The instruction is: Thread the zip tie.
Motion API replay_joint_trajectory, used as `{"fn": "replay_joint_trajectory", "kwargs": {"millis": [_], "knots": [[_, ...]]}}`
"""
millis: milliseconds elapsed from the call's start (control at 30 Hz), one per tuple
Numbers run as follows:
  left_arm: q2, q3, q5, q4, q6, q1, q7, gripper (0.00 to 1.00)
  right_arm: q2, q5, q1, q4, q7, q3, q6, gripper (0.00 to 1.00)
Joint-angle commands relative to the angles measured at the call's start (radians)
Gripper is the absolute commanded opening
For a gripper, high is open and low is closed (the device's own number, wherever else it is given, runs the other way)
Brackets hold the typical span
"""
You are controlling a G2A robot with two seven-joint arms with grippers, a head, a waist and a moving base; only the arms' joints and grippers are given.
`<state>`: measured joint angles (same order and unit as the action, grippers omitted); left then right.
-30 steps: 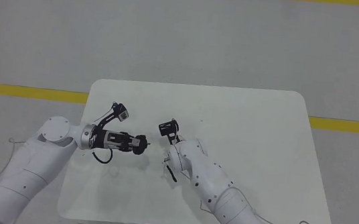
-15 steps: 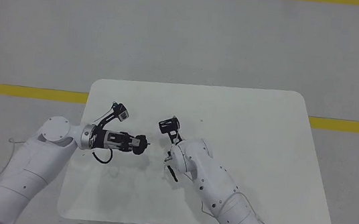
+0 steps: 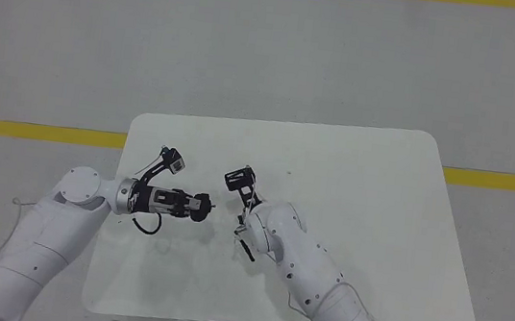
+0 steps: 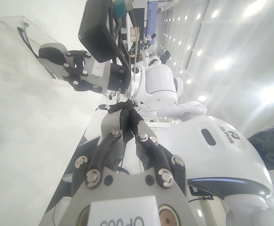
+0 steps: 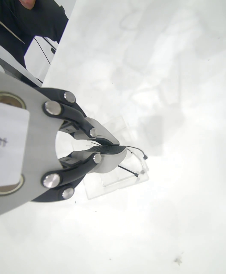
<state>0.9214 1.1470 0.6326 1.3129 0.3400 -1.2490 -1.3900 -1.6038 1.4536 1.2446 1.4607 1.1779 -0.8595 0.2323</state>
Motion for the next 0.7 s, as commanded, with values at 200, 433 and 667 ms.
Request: {"fn": "replay_joint_trajectory", "kwargs": {"millis": [200, 433, 667], "knots": [[0.000, 0.000, 0.000, 0.000, 0.000, 0.000, 0.000, 0.00, -0.001, 0.001, 0.003, -0.013, 0.003, -0.005, -0.001, 0.00], [0.000, 0.000, 0.000, 0.000, 0.000, 0.000, 0.000, 0.00, -0.009, -0.020, -0.023, -0.066, 0.003, -0.003, -0.001, 0.19], [0.000, 0.000, 0.000, 0.000, 0.000, 0.000, 0.000, 0.00, -0.012, -0.025, -0.031, -0.079, 0.000, -0.003, 0.004, 0.23]]}}
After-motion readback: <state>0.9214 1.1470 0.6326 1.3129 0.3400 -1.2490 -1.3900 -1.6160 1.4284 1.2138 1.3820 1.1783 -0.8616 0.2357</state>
